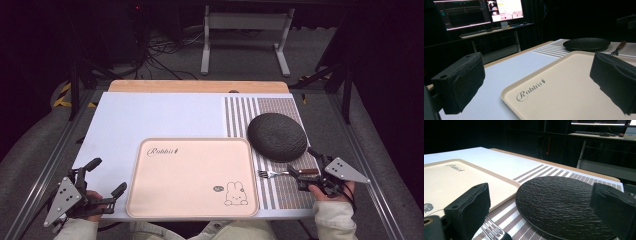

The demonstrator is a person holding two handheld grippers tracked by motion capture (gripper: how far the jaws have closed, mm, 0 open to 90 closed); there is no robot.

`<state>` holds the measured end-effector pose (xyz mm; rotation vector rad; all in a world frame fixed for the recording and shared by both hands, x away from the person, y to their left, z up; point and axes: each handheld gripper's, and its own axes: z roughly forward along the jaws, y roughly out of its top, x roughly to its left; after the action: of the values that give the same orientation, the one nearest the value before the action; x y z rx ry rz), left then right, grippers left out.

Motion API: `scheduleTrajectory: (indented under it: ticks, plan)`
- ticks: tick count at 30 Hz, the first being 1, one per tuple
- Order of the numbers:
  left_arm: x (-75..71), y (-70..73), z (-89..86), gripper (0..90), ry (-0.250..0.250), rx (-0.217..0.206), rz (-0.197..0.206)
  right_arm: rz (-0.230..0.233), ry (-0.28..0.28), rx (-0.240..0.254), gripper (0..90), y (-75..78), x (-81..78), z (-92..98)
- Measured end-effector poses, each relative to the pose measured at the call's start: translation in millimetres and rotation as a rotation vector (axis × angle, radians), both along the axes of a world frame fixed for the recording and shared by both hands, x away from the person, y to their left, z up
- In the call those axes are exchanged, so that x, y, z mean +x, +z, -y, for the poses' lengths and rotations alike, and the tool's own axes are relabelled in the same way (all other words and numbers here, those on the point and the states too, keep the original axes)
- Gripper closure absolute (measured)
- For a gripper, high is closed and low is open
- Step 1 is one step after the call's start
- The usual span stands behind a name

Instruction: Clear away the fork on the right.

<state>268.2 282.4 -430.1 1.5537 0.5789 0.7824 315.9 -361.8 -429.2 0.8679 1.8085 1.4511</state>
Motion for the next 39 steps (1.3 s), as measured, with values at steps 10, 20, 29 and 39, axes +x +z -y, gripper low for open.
scheduleTrajectory:
  ticks: [10, 20, 29, 39]
  plan:
    - [0.0, -0.5, -0.7, 0.2, 0.001, 0.000, -0.007, -0.010, -0.001, 0.003, 3.5, -0.4, 0.8, -0.2]
    - [0.1, -0.5, -0.7, 0.2, 0.003, -0.001, -0.009, -0.025, 0.010, 0.023, 3.4, 1.5, 2.0, -0.8]
    - [0.1, -1.0, -1.0, 0.2, 0.006, -0.003, -0.015, -0.046, 0.031, 0.017, 3.4, 22.5, 17.2, -2.4]
    - [0.6, -1.3, -1.1, 0.2, 0.006, -0.004, -0.017, -0.120, 0.069, -0.025, 2.4, 39.0, 32.6, -4.1]
